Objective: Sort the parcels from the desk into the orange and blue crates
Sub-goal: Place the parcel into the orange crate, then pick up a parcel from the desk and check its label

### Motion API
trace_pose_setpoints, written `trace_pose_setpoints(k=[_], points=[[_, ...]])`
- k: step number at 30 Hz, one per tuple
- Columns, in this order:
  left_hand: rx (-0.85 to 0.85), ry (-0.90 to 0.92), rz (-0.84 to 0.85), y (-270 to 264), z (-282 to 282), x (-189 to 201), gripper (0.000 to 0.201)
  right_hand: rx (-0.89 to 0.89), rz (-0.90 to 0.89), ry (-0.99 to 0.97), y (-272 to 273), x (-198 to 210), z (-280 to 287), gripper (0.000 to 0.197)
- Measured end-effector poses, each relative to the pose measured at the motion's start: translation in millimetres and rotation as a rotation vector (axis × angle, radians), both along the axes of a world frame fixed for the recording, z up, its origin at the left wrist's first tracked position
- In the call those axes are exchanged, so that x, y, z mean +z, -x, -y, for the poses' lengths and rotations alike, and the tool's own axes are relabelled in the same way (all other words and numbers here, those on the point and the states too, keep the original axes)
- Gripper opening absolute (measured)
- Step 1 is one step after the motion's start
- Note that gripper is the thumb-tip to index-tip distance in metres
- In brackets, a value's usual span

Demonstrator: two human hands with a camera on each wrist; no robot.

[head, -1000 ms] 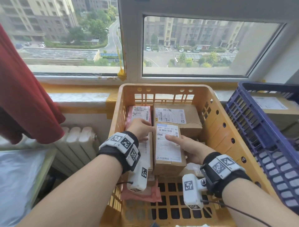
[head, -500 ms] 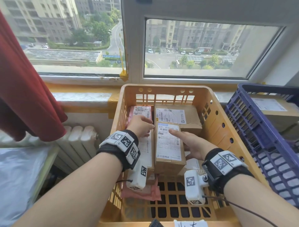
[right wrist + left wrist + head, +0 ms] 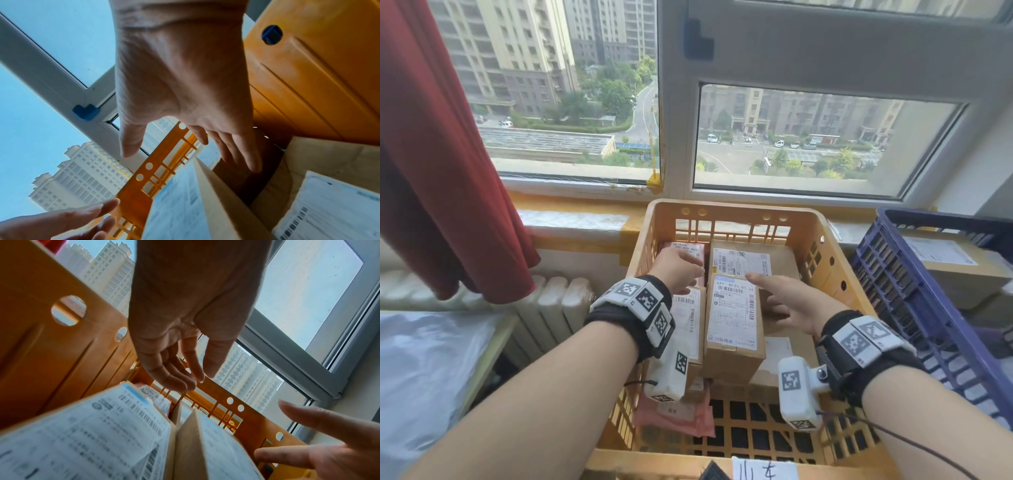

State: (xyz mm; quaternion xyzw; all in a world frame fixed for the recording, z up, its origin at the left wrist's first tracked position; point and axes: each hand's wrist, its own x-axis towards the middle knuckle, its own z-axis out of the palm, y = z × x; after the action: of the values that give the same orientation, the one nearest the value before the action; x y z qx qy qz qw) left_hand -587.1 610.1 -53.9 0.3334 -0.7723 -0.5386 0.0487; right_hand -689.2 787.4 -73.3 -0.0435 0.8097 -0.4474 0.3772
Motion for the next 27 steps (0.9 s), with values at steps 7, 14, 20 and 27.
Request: trace_pose_setpoints(k=[7, 14, 20, 27], points=[[0.060, 0.001, -0.034, -18.7, -2.7, 13.9, 0.009, -0.103, -0.334, 0.139, 0.9, 25.1, 18.9, 0.034], [0.181, -0.015, -0.036, -58.3, 10.7, 30.0, 0.008, 0.053, -0.318, 0.226, -34.4, 53.7, 66.6, 0.016], [0.290, -0.064, -0.087, -111.8, 43.7, 42.5, 0.014, 0.192, -0.281, 0.286, -85.2, 66.7, 117.2, 0.015], [0.414, -0.084, -0.094, -210.3, 98.9, 43.2, 0.017, 0.277, -0.199, 0.346, -172.8, 69.1, 199.3, 0.020]])
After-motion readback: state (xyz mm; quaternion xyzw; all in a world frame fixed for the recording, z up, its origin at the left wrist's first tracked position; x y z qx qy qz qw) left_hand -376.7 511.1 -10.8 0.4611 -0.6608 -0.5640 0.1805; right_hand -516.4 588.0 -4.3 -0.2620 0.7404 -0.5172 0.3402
